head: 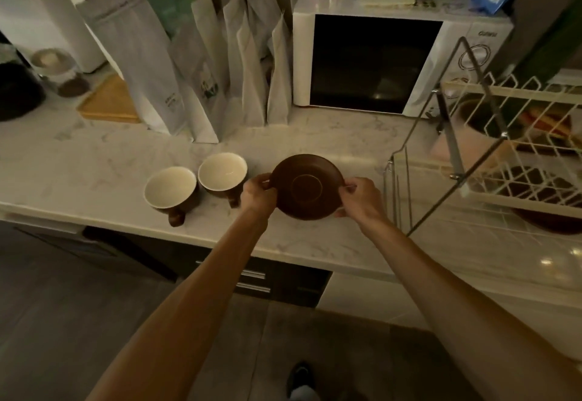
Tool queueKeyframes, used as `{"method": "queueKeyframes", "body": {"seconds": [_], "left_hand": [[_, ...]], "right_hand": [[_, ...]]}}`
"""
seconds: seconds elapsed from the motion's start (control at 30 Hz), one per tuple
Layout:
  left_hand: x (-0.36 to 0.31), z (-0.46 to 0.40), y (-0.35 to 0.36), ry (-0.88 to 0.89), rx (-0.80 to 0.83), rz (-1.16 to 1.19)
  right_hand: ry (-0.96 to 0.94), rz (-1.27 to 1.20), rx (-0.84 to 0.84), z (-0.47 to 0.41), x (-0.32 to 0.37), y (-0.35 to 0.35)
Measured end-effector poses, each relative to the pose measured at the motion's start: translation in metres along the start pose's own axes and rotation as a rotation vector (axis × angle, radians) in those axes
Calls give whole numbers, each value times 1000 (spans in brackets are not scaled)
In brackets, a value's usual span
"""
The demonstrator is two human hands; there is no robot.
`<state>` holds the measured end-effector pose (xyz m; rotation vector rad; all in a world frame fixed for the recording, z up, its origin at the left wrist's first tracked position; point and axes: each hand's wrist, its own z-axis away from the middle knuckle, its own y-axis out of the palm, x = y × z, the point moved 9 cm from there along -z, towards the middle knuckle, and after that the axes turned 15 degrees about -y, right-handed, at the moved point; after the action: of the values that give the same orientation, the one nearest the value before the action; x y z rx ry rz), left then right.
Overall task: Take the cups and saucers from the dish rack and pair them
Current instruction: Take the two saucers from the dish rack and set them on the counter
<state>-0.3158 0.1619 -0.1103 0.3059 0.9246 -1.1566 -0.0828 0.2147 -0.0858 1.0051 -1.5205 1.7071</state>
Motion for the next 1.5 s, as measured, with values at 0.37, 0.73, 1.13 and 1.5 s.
{"method": "queueKeyframes", "body": {"seconds": [0.37, 0.73, 1.13, 1.5], "left_hand": [[-29, -54, 27, -14, 13, 3], [-35, -84, 40, -31, 25, -58], [-39, -86, 37, 5, 5, -98], [-48, -60, 36, 91, -22, -344]], "right_hand": [[95, 40, -109, -58, -18, 14], [110, 125, -111, -85, -29, 24], [105, 143, -112, -88, -31, 26], [38, 223, -28, -74, -15, 24]]}}
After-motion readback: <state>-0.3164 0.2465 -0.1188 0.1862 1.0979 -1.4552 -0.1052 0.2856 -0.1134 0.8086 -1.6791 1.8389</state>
